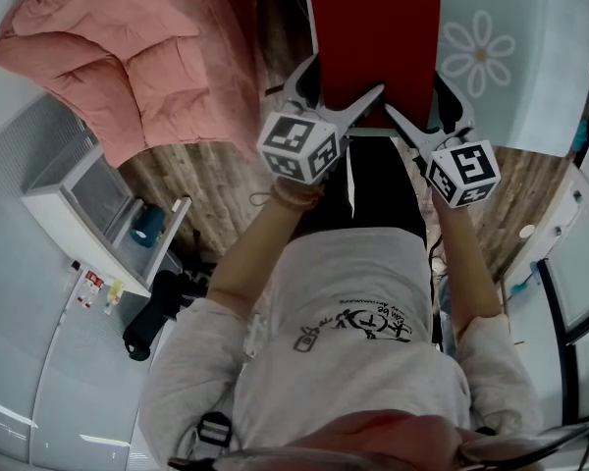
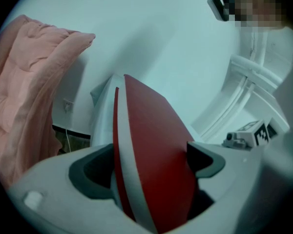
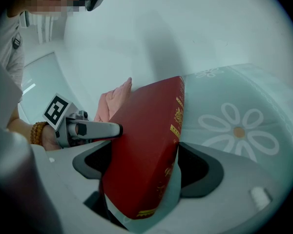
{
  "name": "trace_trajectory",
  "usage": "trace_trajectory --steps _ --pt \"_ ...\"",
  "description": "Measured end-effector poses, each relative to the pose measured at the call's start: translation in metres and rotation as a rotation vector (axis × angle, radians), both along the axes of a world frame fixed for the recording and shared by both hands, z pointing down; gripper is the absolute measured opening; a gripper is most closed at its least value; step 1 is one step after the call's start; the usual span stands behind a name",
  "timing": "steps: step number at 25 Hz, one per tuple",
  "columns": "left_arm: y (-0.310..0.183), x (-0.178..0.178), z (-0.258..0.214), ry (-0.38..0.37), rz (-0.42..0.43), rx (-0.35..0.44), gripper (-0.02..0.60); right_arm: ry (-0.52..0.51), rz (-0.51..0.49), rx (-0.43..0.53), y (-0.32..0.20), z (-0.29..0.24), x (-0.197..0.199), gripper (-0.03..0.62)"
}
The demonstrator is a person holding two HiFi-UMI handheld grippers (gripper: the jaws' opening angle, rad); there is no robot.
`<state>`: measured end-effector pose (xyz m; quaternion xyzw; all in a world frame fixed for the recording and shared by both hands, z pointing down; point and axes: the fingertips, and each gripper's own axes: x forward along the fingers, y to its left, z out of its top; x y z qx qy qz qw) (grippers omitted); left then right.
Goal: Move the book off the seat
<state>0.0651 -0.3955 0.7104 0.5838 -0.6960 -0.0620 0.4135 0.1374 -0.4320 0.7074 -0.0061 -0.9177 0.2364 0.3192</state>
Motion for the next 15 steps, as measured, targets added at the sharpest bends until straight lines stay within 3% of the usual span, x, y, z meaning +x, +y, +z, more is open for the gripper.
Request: trace_trajectory --steps 8,15 --pt "-0.001 0.001 -0.005 0.025 0.026 -0.037 0.456 0.010 -0.013 0.048 -0.009 -0.014 0.000 0.422" --pt "0.003 -0.006 -0.035 -0.047 0.038 -0.021 0.452 -0.013 -0.014 0.109 -0.017 -0.039 -0.002 0.413"
